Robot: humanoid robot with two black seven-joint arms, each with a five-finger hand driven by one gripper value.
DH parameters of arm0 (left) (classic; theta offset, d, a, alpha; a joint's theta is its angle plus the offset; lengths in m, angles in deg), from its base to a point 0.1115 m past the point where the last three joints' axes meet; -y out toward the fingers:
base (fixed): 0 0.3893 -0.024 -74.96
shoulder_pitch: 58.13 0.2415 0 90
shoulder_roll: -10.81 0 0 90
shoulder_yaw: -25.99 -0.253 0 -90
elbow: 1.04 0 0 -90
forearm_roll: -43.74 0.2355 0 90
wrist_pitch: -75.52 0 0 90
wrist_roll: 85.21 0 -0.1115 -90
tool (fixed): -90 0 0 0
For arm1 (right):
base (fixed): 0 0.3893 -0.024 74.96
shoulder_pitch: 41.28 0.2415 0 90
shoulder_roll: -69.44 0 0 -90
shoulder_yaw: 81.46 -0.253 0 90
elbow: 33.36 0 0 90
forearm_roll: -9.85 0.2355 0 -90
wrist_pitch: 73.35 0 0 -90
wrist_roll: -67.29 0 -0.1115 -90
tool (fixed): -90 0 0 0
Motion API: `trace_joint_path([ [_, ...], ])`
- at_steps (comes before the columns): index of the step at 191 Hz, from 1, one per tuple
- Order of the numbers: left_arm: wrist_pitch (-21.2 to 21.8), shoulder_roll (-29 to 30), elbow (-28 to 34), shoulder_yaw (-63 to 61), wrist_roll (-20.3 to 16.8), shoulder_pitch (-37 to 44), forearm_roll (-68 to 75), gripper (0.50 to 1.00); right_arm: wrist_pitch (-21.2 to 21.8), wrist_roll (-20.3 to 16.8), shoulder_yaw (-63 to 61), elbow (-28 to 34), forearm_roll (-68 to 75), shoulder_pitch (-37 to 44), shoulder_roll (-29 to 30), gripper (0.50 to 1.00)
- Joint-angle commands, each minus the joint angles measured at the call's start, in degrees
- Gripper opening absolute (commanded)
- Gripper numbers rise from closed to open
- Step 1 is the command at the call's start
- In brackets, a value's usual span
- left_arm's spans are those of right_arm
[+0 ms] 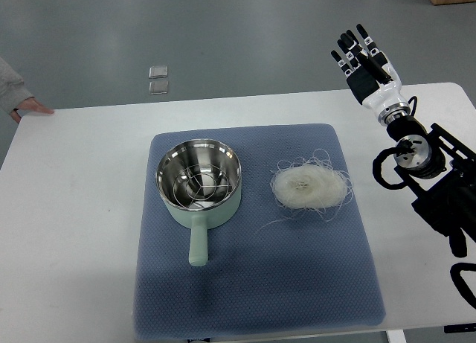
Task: Put vermicelli into pot with right hand
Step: 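Move the right hand over the white vermicelli bundle, then lower the right hand onto the vermicelli and close fingers around it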
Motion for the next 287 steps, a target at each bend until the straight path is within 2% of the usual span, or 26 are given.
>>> trace_joint_path([
  [1,-0.01,0.00,-0.16,0.01,0.01,0.01,0.10,1.000,-0.02,-0.03,0.08,0.00,0.00,-0.01,-0.09,0.987],
  [92,-0.01,0.00,-0.25,0.10,0.01,-0.08,0.10,1.000,0.33,-0.82,1.57,0.35,-1.67,1.48,-0.88,0.987],
  [119,-0.01,0.00,-0.25,0.10,0.01,-0.08,0.10,1.000,-0.10,-3.72,6.84,0.44,-7.03,4.38,-3.17,0.985],
  [152,-0.01,0.00,-0.25,0.10,0.01,-0.08,0.10,1.000,0.16,-7.94,20.29,1.06,-18.63,13.09,-9.41,0.987],
  [170,-0.10,0.00,-0.25,0.10,0.01,-0.08,0.10,1.000,1.57,-10.14,33.74,1.23,-26.54,21.52,-13.54,0.987],
  [189,-0.10,0.00,-0.34,0.10,0.01,-0.08,0.10,1.000,8.41,-12.86,56.22,1.23,-28.04,35.31,-15.73,0.987],
  [211,-0.10,0.00,-0.25,0.10,0.01,-0.08,-0.16,1.000,14.92,-14.71,75.20,2.55,-28.56,46.65,-14.59,0.987],
  [221,-0.10,0.00,-0.25,0.10,0.01,-0.08,-0.16,1.000,15.80,-16.55,83.21,4.31,-28.65,51.40,-13.36,0.987],
  [240,-0.10,0.00,-0.16,0.10,0.01,-0.08,-0.16,1.000,16.51,-17.79,93.32,8.35,-28.65,58.08,-9.85,0.987],
  [260,-0.10,0.00,-0.34,0.10,0.01,0.01,-0.16,1.000,16.51,-18.05,97.11,12.92,-28.30,61.87,-8.26,0.987],
  [287,-0.10,0.00,-0.25,0.10,0.01,-0.08,-0.16,1.000,16.07,-21.48,97.28,15.82,-26.28,62.39,-7.47,0.987],
])
